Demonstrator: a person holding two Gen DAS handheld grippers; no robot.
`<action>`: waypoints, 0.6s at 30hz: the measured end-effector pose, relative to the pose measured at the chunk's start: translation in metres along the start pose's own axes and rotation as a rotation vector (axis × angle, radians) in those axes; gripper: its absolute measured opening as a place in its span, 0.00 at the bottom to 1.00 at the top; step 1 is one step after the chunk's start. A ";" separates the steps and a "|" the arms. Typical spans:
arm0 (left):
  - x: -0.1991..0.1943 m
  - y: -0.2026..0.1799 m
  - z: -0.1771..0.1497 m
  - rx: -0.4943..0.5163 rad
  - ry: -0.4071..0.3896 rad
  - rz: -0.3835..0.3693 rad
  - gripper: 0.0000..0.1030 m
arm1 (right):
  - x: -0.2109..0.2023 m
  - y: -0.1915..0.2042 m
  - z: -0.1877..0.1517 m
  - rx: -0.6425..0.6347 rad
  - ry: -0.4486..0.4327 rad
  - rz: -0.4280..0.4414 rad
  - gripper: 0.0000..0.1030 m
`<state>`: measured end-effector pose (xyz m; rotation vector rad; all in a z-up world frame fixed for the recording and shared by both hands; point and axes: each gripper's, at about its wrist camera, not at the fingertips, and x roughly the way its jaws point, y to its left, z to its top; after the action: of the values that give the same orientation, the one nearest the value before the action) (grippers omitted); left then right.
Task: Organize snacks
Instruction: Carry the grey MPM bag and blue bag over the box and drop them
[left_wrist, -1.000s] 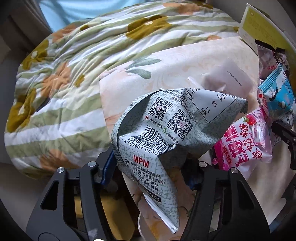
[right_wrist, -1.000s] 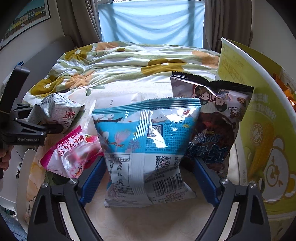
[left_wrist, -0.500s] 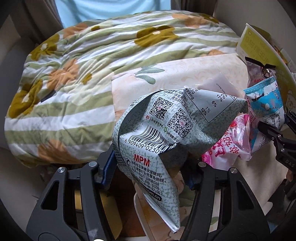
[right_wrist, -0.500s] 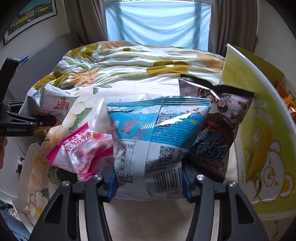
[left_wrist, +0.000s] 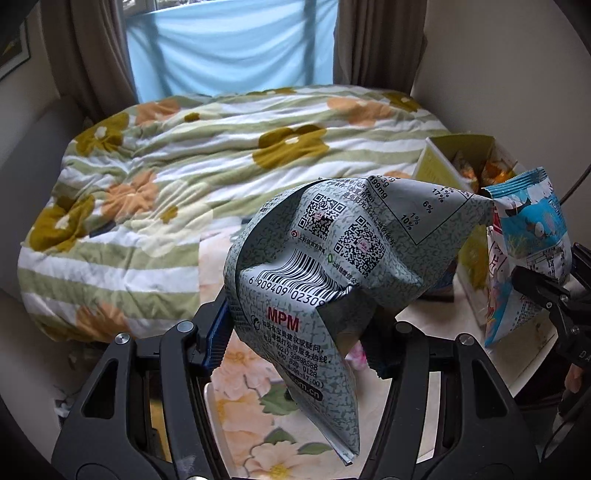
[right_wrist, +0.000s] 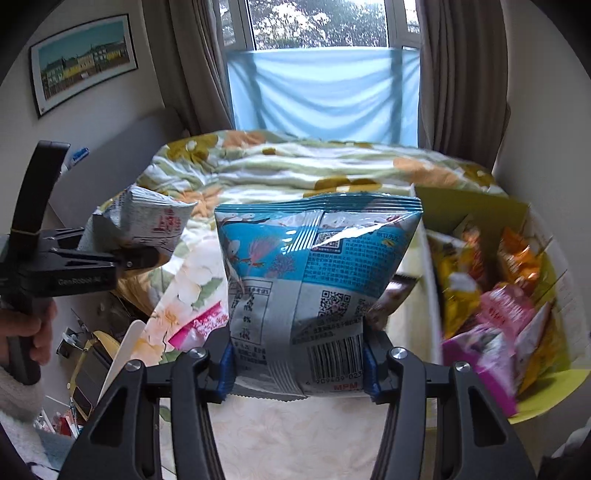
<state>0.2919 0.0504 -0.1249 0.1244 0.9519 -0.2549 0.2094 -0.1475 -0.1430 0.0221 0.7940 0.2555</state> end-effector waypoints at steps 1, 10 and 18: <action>-0.004 -0.011 0.008 -0.003 -0.013 -0.012 0.55 | -0.010 -0.009 0.007 -0.003 -0.016 0.002 0.48; -0.012 -0.131 0.075 0.035 -0.100 -0.132 0.55 | -0.066 -0.105 0.041 0.036 -0.081 -0.088 0.48; 0.033 -0.247 0.111 0.080 -0.044 -0.205 0.55 | -0.082 -0.192 0.037 0.135 -0.062 -0.138 0.48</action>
<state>0.3310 -0.2172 -0.0857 0.0946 0.9114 -0.4835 0.2226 -0.3496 -0.0817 0.1013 0.7463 0.0696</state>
